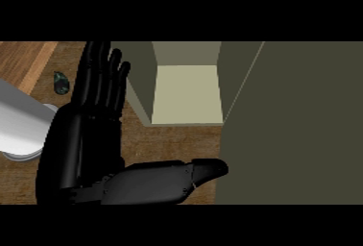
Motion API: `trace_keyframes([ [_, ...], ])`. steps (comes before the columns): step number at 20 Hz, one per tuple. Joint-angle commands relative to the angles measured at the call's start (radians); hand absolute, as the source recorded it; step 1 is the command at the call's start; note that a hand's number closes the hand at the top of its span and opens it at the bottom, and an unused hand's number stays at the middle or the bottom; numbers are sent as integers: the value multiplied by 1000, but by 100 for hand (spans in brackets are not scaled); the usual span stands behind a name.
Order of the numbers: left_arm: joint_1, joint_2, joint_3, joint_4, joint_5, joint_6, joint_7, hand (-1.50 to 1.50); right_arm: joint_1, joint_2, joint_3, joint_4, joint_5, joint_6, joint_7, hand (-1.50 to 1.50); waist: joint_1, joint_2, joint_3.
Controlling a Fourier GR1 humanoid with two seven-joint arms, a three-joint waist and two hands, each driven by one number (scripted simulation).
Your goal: Pick up the wine, place it into the cabinet and close the cabinet
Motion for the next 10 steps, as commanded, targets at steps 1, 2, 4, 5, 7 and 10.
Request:
trace_keyframes([
  [1,-36,0,-27,-13,-76,61,111,-150,37,-26,-18,-233,-59,-28,143,-150,0,-1,0],
  [2,21,0,-25,-3,-66,59,51,-150,4,-16,-37,-208,-72,-35,135,-150,2,2,0],
  [4,-52,0,-26,-29,-118,49,155,-150,47,-8,24,-231,-20,-37,128,-150,-1,-1,0],
  [5,14,0,-41,-82,-129,20,140,-150,13,-15,30,-250,4,-54,171,-150,5,-2,-1],
  [7,-59,0,-84,-27,-203,74,195,-150,-33,-13,-5,-222,-35,-64,190,-150,4,-1,0],
  [10,14,0,-3,-117,-183,-18,182,-150,21,-41,-32,-256,-74,-30,164,-150,4,-1,0],
])
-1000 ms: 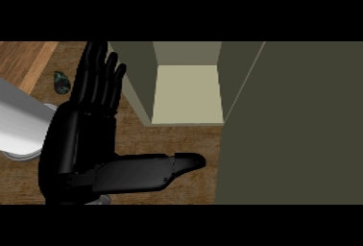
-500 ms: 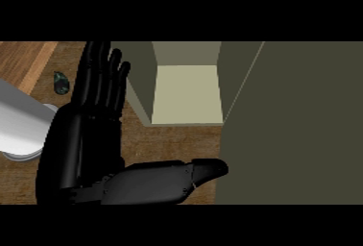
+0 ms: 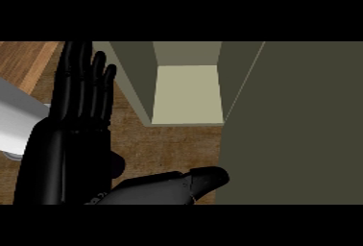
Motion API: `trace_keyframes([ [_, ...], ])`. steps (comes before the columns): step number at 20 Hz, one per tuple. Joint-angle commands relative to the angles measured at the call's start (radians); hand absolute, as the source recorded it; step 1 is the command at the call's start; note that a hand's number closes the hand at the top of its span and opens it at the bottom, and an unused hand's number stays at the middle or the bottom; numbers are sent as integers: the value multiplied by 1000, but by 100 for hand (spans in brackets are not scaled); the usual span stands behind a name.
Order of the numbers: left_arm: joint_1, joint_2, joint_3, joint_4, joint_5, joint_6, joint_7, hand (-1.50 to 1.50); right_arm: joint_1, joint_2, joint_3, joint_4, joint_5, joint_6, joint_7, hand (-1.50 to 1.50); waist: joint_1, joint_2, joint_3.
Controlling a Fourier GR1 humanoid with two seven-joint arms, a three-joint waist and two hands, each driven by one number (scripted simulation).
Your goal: Pick up the wine, place it into the cabinet and close the cabinet
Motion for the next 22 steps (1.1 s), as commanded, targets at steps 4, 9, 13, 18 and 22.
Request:
trace_keyframes([
  [4,47,0,68,-79,-18,-47,88,-150,93,-24,8,-241,-53,-4,81,-150,-4,0,0],
  [9,113,39,107,-154,-9,-109,88,-150,68,-23,10,-228,-37,-16,81,-150,2,2,-1],
  [13,174,61,133,-144,4,-110,26,-150,69,-24,37,-234,-33,-15,89,-150,-1,4,-2],
  [18,183,92,210,-167,50,-147,46,-150,54,-16,23,-216,-35,-17,80,-150,0,4,-1],
  [22,254,144,261,-233,107,-185,30,-150,88,-18,-13,-212,-75,-8,41,-150,0,3,0],
])
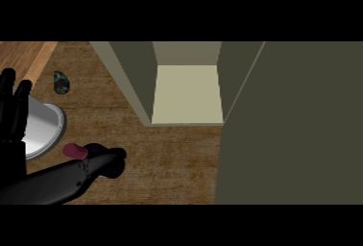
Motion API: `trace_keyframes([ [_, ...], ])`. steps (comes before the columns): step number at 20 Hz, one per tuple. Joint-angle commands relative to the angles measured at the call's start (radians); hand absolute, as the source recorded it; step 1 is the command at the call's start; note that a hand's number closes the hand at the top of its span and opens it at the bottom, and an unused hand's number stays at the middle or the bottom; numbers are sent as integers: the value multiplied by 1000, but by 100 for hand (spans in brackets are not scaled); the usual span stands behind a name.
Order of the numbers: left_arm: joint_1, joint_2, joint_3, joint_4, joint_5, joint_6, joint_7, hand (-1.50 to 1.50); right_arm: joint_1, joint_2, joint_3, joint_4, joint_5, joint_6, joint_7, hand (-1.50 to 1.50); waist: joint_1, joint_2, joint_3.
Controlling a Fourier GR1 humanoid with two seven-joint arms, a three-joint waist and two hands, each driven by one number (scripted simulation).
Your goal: Pick up the wine, place it into the cabinet and close the cabinet
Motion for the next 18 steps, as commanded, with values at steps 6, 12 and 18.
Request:
trace_keyframes([
  [6,167,63,143,-73,196,-49,-68,-150,-27,-11,-5,-242,-58,-35,141,-150,6,1,-2],
  [12,291,29,153,-15,288,-45,-225,-150,-42,-24,-13,-267,-70,-50,200,-150,1,2,-3],
  [18,431,-16,132,50,329,-62,-387,-150,-26,16,92,-250,23,-85,187,-150,-3,-1,-2],
])
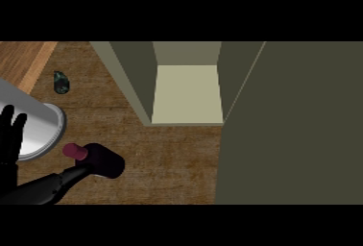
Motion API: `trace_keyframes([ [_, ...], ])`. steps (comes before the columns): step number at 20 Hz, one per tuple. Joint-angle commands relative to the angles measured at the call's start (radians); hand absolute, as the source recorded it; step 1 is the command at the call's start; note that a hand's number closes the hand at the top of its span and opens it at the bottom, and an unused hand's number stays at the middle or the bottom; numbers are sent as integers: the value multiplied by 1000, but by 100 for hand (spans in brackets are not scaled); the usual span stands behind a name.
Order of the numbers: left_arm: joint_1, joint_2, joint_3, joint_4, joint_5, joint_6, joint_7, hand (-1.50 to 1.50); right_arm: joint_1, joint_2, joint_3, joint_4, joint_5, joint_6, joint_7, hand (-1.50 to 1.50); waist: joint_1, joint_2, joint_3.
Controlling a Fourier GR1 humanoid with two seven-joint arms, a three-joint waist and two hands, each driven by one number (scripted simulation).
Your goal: Pick up the wine, place it into the cabinet and close the cabinet
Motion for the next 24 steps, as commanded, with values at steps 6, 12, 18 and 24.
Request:
trace_keyframes([
  [6,204,-38,22,96,157,-91,-269,-150,39,-27,-8,-237,-36,-24,108,-150,1,-1,0],
  [12,138,-56,75,311,219,-131,-401,-150,5,-38,-23,-251,-62,-26,133,-150,-10,2,0],
  [18,150,-47,164,472,279,-185,-550,-150,-3,-46,-52,-230,-64,-26,119,-150,-7,3,1],
  [24,169,-40,199,561,328,-244,-625,-150,-47,-23,-3,-217,-19,-51,154,-150,1,1,1],
])
